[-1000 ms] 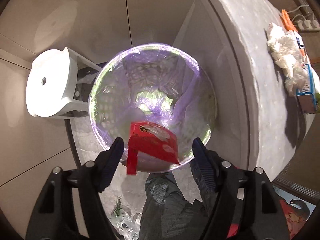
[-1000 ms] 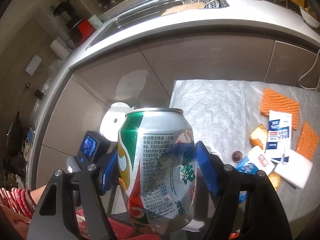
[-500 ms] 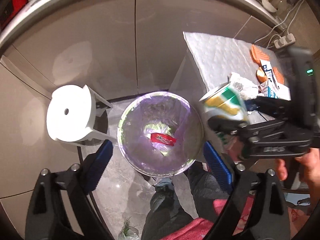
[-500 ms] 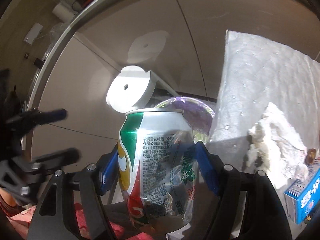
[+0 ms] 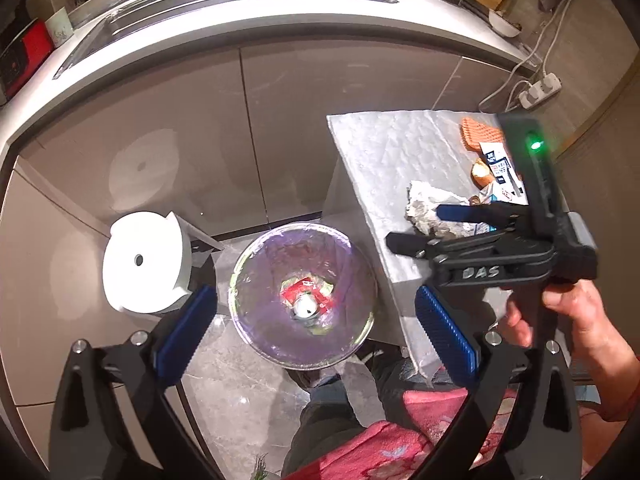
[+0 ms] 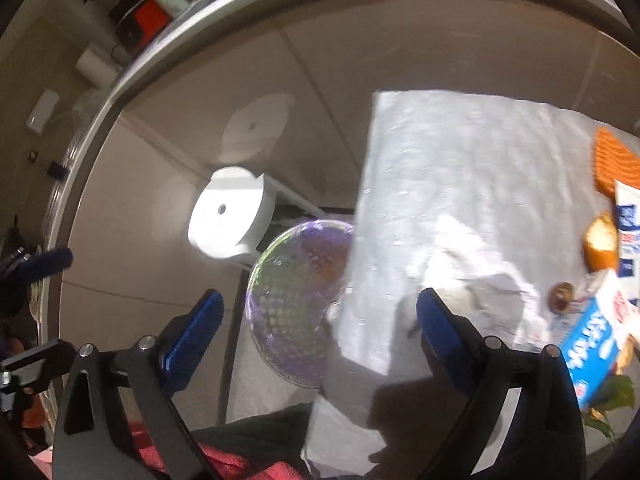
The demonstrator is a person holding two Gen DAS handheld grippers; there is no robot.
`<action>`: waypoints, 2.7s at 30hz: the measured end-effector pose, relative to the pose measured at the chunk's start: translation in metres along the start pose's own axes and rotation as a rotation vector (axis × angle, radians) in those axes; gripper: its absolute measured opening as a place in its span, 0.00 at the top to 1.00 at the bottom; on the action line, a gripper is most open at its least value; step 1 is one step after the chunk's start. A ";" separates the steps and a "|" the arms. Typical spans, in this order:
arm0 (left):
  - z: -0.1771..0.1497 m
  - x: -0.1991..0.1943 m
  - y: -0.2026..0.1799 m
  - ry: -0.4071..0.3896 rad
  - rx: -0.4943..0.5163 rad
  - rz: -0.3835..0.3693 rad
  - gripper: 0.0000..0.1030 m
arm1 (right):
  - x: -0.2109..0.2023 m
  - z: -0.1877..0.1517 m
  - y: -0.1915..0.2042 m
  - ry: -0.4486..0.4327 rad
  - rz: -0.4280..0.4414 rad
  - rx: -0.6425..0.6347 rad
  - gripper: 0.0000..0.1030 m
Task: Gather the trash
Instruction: 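Grasp the crumpled tissue with the left tool while the right tool grasps the white sponge block, then release the tissue into the bin with the left tool while the right tool carries the sponge block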
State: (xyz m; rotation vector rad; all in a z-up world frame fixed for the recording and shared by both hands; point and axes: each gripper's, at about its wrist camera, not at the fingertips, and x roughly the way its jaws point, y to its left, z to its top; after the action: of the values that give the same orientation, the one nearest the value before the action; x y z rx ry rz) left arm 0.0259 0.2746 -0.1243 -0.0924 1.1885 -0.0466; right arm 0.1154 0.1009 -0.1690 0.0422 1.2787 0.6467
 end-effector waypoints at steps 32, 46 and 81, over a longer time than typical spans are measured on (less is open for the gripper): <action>0.075 0.214 -0.181 0.265 -0.030 0.229 0.51 | -0.176 -0.038 -0.274 -0.159 -0.288 0.273 0.02; 0.082 0.147 -0.161 0.150 -0.064 0.148 0.89 | -0.104 -0.048 -0.302 -0.009 -0.229 0.198 0.04; 0.017 0.080 -0.010 0.048 -0.164 0.196 0.89 | -0.199 -0.049 -0.196 -0.272 -0.341 0.158 0.76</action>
State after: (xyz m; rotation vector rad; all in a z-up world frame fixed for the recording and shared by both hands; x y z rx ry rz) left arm 0.0714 0.2584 -0.1910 -0.1186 1.2430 0.2221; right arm 0.1269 -0.1698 -0.0843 0.0393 1.0390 0.2360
